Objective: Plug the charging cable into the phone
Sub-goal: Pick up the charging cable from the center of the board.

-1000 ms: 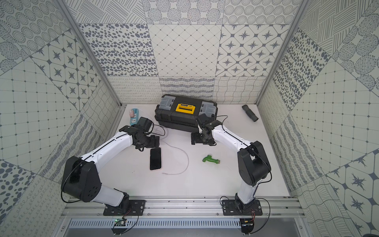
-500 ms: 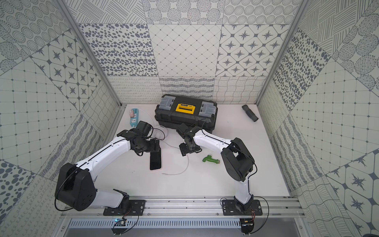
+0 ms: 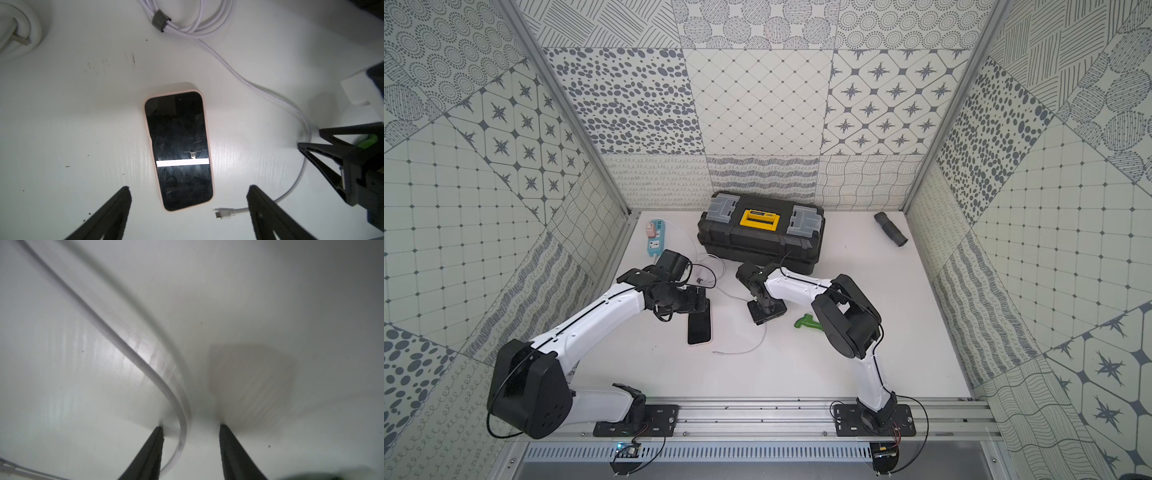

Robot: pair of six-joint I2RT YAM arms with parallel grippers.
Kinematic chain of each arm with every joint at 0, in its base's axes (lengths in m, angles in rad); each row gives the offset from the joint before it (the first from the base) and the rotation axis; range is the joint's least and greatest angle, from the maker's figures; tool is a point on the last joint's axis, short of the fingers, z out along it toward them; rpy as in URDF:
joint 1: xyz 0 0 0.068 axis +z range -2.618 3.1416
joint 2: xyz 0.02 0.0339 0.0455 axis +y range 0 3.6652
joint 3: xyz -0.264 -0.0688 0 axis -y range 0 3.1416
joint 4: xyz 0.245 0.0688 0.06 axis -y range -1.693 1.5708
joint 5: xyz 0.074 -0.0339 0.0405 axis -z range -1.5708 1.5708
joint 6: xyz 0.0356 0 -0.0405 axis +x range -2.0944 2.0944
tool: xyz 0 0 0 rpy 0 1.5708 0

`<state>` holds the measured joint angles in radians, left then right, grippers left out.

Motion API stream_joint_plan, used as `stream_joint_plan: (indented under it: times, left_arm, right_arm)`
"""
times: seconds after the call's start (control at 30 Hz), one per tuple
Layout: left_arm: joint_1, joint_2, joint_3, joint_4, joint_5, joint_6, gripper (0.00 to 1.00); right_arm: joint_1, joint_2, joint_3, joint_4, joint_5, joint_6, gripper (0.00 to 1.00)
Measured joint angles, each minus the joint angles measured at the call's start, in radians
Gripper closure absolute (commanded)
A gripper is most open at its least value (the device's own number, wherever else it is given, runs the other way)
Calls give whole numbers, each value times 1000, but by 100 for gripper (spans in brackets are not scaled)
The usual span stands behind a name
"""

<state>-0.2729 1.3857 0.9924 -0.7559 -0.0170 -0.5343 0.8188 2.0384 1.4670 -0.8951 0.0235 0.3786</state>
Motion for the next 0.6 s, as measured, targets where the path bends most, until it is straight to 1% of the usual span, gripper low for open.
stream_joint_plan:
  times: [0.27, 0.37, 0.47, 0.53, 0.6]
  left_arm:
    - [-18, -30, -22, 6, 32, 5, 10]
    - [-21, -39, -33, 9, 41, 4, 9]
    - [-22, -41, -42, 14, 46, 4, 9]
    - [-22, -41, -47, 23, 46, 4, 9]
    - [-22, -44, -51, 29, 46, 4, 9]
  right_arm:
    - [2, 5, 11, -2, 16, 2, 50]
    - [5, -21, -7, -8, 28, -5, 49]
    - [7, -41, -17, -7, 23, -20, 45]
    - [19, -65, -40, 0, 23, -39, 43]
    - [39, -91, -64, 2, 22, -60, 42]
